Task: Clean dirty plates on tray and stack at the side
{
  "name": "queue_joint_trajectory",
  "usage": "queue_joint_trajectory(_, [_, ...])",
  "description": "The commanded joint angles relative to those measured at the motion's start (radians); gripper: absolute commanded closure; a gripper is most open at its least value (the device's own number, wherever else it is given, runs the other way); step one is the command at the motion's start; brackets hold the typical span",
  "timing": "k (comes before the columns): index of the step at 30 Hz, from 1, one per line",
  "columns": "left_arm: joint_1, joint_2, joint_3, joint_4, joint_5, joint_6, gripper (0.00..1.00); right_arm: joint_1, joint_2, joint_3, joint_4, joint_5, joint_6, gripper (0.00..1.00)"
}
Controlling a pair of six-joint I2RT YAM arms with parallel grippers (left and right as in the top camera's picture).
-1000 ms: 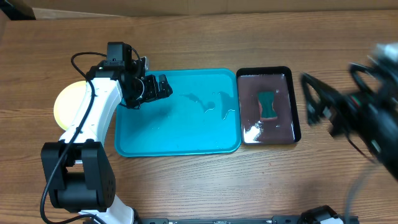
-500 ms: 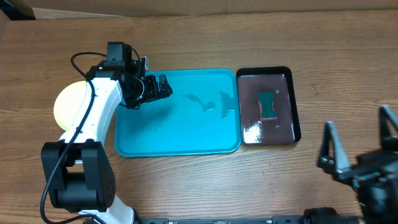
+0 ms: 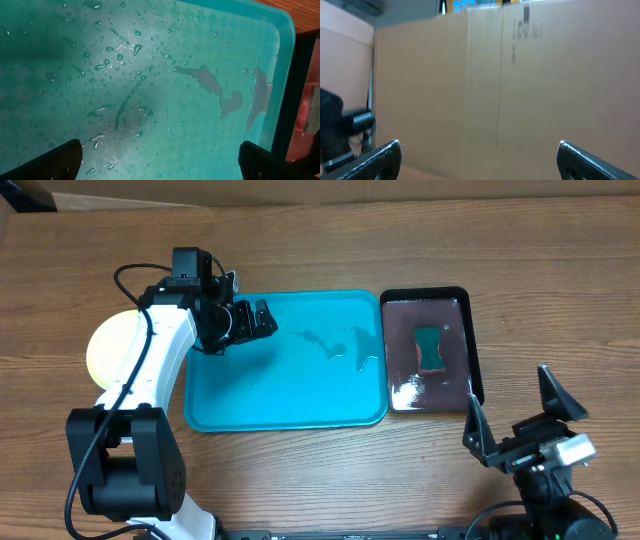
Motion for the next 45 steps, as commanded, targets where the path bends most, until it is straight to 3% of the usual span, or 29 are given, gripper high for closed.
queue_joint_trajectory(1, [-0.003,0.005,-0.003,0.000,0.014,0.022,0.00,0.001,-0.010,-0.066,0.005,0.010,0.003,0.00])
queue_joint_trajectory(9, [-0.003,0.005,-0.003,0.000,0.014,0.022,0.00,0.001,-0.010,-0.156,-0.014,0.019,0.003,0.00])
queue_joint_trajectory(21, [-0.003,0.005,-0.003,0.000,0.014,0.022,0.00,0.001,-0.010,-0.156,-0.359,0.105,0.007,0.00])
queue_joint_trajectory(45, [-0.003,0.005,-0.003,0.000,0.014,0.022,0.00,0.000,-0.010,-0.156,-0.361,0.151,-0.016,0.00])
